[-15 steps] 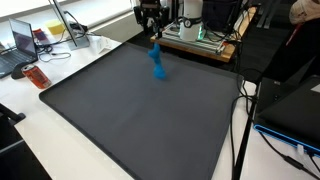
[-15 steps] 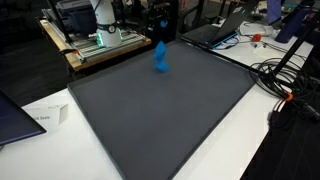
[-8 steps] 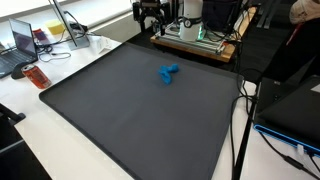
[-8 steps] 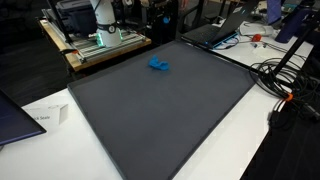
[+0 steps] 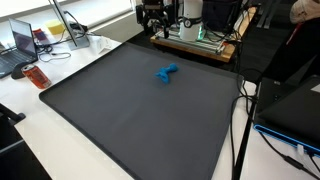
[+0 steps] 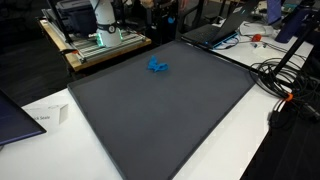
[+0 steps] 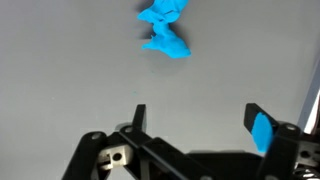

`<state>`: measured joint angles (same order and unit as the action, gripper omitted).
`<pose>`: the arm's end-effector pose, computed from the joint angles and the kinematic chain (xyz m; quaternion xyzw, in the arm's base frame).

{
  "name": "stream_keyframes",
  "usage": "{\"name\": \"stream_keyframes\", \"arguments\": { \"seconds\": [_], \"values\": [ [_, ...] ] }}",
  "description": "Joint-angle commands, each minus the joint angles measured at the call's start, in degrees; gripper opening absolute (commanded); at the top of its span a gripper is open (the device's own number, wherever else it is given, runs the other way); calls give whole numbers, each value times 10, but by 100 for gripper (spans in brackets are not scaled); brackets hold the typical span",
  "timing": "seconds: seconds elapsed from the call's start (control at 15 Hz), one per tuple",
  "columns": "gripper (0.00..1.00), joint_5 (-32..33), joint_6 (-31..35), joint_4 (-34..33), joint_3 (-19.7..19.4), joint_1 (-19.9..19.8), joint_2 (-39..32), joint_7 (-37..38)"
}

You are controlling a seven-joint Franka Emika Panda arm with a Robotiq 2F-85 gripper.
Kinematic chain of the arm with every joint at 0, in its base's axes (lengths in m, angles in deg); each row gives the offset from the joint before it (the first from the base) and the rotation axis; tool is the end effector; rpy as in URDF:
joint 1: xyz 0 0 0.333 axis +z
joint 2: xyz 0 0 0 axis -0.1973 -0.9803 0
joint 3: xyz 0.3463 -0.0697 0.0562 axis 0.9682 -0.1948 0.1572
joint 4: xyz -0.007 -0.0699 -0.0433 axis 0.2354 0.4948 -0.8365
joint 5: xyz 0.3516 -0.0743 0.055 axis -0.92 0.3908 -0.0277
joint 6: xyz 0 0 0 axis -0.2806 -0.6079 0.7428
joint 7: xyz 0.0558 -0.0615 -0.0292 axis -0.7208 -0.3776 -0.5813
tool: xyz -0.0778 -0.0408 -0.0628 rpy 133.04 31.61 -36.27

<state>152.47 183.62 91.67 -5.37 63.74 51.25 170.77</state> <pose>0.4536 0.0754 0.4214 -0.9985 -0.0032 -0.0367 0.0406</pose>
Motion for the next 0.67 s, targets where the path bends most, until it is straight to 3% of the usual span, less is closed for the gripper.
{"name": "stream_keyframes", "arguments": {
  "seconds": [0.0, 0.33, 0.53, 0.6],
  "values": [
    [100, -33, 21, -8, -22, 2, -59, 12],
    [100, -83, 21, 27, -60, 6, -143, 22],
    [100, -82, 18, 38, -44, -2, -147, 22],
    [100, -53, -12, 32, -19, -17, -126, 24]
  ]
}}
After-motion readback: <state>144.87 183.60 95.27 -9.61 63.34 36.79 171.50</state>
